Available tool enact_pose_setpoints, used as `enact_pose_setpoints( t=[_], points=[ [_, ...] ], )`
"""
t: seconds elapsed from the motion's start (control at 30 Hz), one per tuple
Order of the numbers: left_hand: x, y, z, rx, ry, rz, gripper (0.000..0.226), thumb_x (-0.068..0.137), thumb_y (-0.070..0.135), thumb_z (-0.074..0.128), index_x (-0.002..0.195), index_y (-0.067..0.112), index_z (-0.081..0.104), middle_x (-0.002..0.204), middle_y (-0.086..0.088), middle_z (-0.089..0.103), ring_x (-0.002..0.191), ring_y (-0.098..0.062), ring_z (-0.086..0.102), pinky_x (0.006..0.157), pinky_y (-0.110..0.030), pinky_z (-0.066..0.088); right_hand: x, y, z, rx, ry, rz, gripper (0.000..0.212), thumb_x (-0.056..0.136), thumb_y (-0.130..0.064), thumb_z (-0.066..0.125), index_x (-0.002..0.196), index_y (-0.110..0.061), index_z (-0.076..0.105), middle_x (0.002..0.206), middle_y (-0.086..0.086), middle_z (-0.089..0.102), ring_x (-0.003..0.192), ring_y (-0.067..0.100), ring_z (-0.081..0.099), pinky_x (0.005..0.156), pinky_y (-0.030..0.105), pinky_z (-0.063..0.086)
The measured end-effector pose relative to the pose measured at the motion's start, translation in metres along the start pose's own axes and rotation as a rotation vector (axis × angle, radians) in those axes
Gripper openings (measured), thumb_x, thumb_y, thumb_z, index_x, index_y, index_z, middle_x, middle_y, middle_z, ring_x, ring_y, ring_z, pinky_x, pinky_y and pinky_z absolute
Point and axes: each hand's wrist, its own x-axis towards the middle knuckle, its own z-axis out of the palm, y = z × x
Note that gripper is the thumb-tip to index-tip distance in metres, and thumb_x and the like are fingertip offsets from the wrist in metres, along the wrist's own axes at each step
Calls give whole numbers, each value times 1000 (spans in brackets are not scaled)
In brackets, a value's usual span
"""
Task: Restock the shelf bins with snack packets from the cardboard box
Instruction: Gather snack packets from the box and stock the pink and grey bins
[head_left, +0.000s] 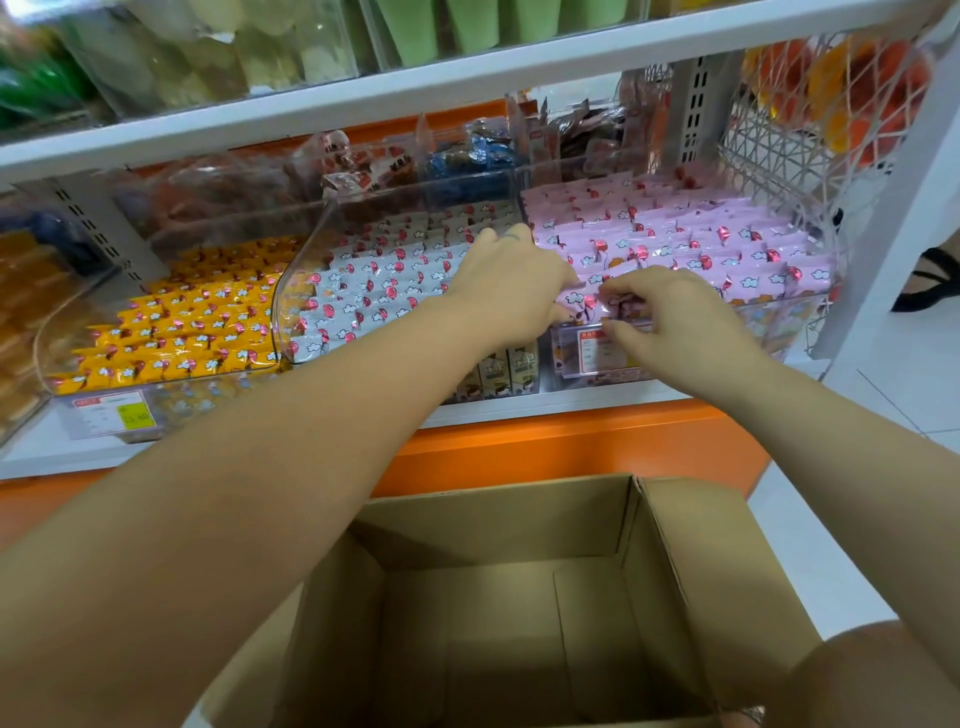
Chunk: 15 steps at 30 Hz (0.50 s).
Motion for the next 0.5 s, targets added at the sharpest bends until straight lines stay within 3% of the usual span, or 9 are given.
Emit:
enact_pose_setpoints(
  t=[0.1, 0.2, 0.3, 0.4, 0.5],
  points=[
    [-1, -1, 4, -100, 33, -47, 33, 95, 44, 50, 124, 29, 57, 113, -1, 63, 118, -24, 41, 92, -37, 31, 6, -11, 0, -63, 41, -3, 44, 89, -33, 61, 130, -19, 55, 123, 5, 62, 112, 31, 47, 91, 40, 40],
    [-6, 0, 12, -147, 111, -45, 26, 95, 41, 49, 115, 27, 60, 102, 0, 63, 112, -25, 45, 92, -38, 32, 13, -20, 2, -180, -33, -5, 41, 89, -42, 58, 124, -21, 57, 106, 5, 66, 110, 29, 41, 79, 35, 31],
    [-3, -4, 12, -151, 100, -42, 35, 95, 46, 48, 125, 31, 56, 99, 2, 63, 113, -24, 45, 91, -38, 31, 23, -16, -6, -207, -166, 35, 42, 88, -44, 59, 123, -21, 59, 109, 2, 65, 117, 29, 40, 86, 37, 36],
    [1, -8, 2, -237, 167, -70, 41, 97, 45, 45, 135, 32, 49, 121, 2, 62, 119, -24, 43, 98, -40, 31, 29, -7, -12, -104, -191, 48, 34, 90, -31, 61, 121, -18, 62, 115, 3, 66, 116, 27, 48, 93, 40, 44],
    [1, -15, -10, -422, 305, -114, 39, 96, 42, 46, 132, 29, 50, 126, 5, 59, 116, -22, 44, 97, -41, 38, 28, -6, -10, -137, -124, 36, 26, 90, -24, 62, 114, -16, 65, 107, 8, 67, 110, 27, 51, 85, 34, 45]
  ],
)
